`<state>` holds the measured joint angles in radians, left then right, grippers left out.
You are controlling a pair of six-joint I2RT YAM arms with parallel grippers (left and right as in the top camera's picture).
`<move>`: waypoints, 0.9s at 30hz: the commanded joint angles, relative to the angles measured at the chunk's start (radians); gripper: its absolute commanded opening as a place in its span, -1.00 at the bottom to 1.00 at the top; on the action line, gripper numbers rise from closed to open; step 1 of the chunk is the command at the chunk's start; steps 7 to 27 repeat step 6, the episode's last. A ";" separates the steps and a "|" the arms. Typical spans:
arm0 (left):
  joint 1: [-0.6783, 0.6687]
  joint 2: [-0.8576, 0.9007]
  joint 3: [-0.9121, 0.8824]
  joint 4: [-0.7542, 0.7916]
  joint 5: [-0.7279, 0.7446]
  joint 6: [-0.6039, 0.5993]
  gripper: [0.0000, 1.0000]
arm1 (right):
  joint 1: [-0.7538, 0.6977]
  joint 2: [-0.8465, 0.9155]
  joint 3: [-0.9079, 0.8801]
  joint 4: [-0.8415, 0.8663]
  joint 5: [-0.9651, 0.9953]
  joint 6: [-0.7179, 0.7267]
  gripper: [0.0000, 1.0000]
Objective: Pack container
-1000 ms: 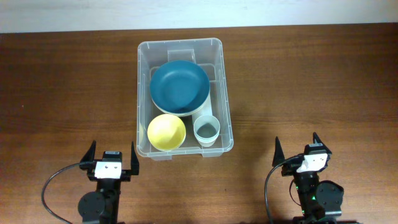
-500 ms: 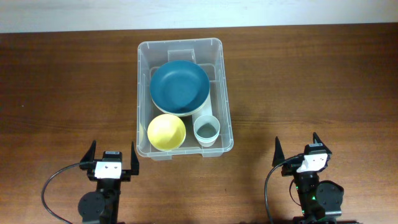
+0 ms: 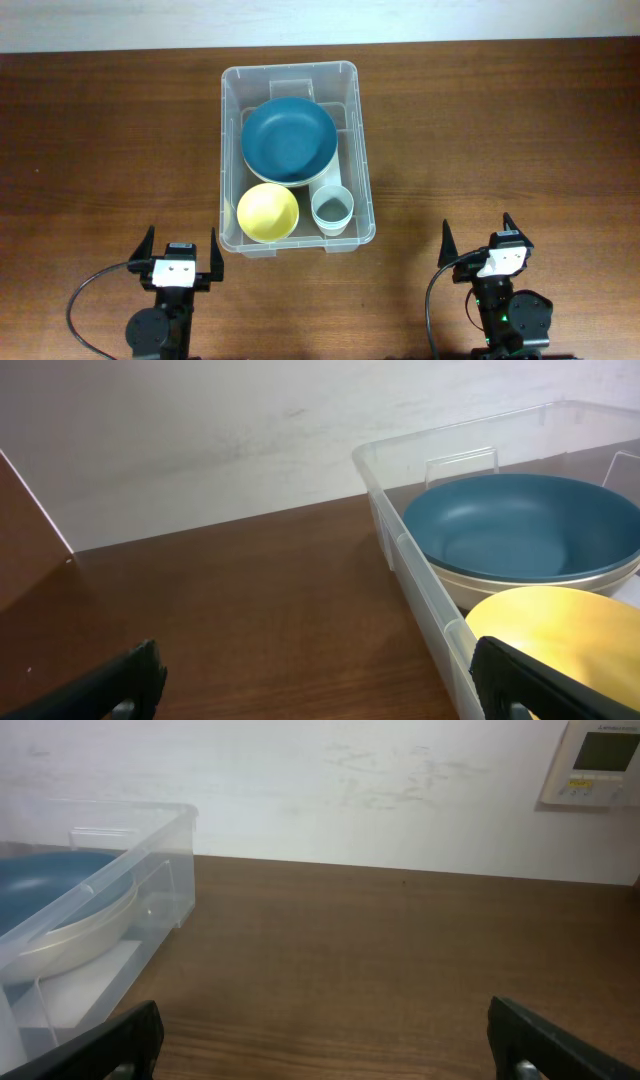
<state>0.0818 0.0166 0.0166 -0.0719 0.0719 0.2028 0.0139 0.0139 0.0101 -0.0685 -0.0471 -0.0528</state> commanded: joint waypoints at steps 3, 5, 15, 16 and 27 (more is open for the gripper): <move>0.006 -0.011 -0.008 -0.001 0.011 0.020 0.99 | 0.006 -0.010 -0.005 -0.005 -0.009 0.001 0.98; 0.006 -0.011 -0.008 -0.001 0.011 0.020 0.99 | 0.006 -0.010 -0.005 -0.005 -0.009 0.001 0.98; 0.006 -0.011 -0.008 -0.001 0.011 0.020 0.99 | 0.006 -0.010 -0.005 -0.005 -0.009 0.001 0.98; 0.006 -0.011 -0.008 -0.001 0.011 0.020 0.99 | 0.006 -0.010 -0.005 -0.005 -0.009 0.001 0.98; 0.006 -0.011 -0.008 -0.001 0.011 0.020 0.99 | 0.006 -0.010 -0.005 -0.005 -0.009 0.001 0.98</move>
